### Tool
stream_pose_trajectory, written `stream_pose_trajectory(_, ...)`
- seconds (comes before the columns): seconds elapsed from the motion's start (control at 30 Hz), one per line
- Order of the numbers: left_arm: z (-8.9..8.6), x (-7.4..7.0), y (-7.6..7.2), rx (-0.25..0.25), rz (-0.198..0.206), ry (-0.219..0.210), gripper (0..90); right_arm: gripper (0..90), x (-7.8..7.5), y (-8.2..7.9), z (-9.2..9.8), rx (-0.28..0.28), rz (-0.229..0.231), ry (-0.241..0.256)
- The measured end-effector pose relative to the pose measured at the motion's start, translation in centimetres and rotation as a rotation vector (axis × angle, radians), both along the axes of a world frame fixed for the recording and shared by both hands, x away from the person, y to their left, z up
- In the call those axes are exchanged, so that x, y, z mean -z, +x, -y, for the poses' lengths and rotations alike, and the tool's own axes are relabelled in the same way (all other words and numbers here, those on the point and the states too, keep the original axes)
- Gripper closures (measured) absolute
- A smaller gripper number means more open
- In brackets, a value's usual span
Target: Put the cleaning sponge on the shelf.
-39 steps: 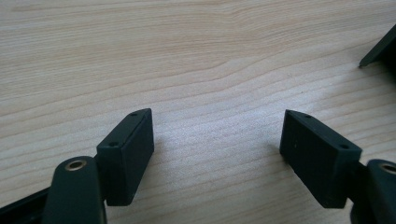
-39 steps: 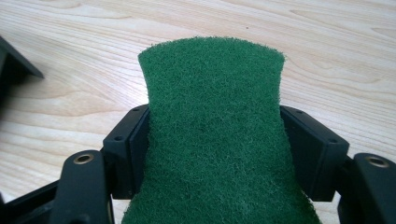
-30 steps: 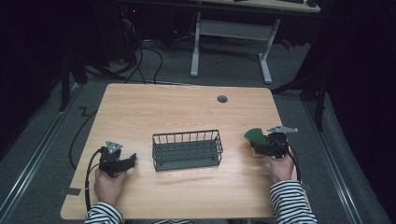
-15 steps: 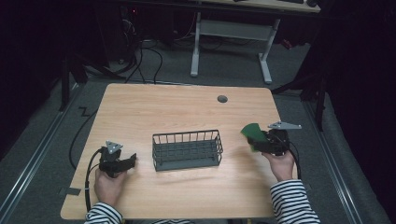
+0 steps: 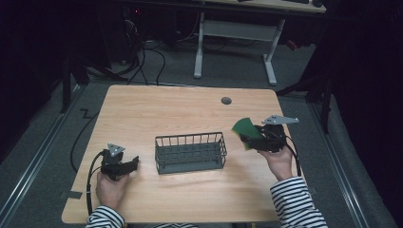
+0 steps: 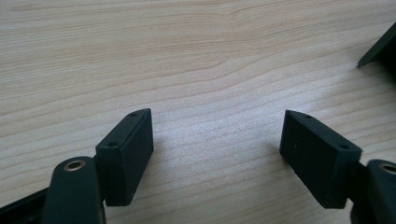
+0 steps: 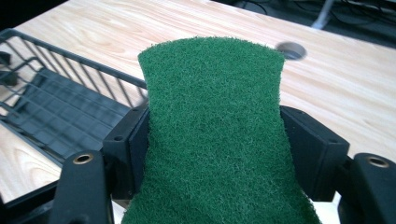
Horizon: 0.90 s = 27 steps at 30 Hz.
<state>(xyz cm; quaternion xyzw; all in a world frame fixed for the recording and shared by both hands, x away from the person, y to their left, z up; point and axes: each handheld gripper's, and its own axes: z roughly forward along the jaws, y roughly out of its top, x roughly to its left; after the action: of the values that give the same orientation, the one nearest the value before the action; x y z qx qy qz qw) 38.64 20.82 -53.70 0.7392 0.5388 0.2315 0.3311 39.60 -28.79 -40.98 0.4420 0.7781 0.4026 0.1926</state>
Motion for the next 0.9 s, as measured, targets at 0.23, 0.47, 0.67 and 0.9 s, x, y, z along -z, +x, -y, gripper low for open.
stream_pose_trajectory(0.23,0.0,0.0,0.0,0.0,0.0,0.0,26.3,30.3,-1.0,0.1,-3.9,-0.099,0.025,-0.007)
stream_pose_trajectory(0.47,0.0,0.0,0.0,0.0,0.0,-0.001,26.4,30.3,-1.4,0.6,-7.0,-0.158,0.022,-0.021)
stream_pose_trajectory(0.67,0.0,0.0,0.0,0.001,-0.002,-0.003,26.5,30.3,-1.0,0.7,-8.6,-0.193,0.014,-0.043)
stream_pose_trajectory(0.9,0.0,0.0,0.0,0.0,0.0,-0.002,26.6,30.2,-0.3,1.3,-10.0,-0.21,-0.004,-0.059)
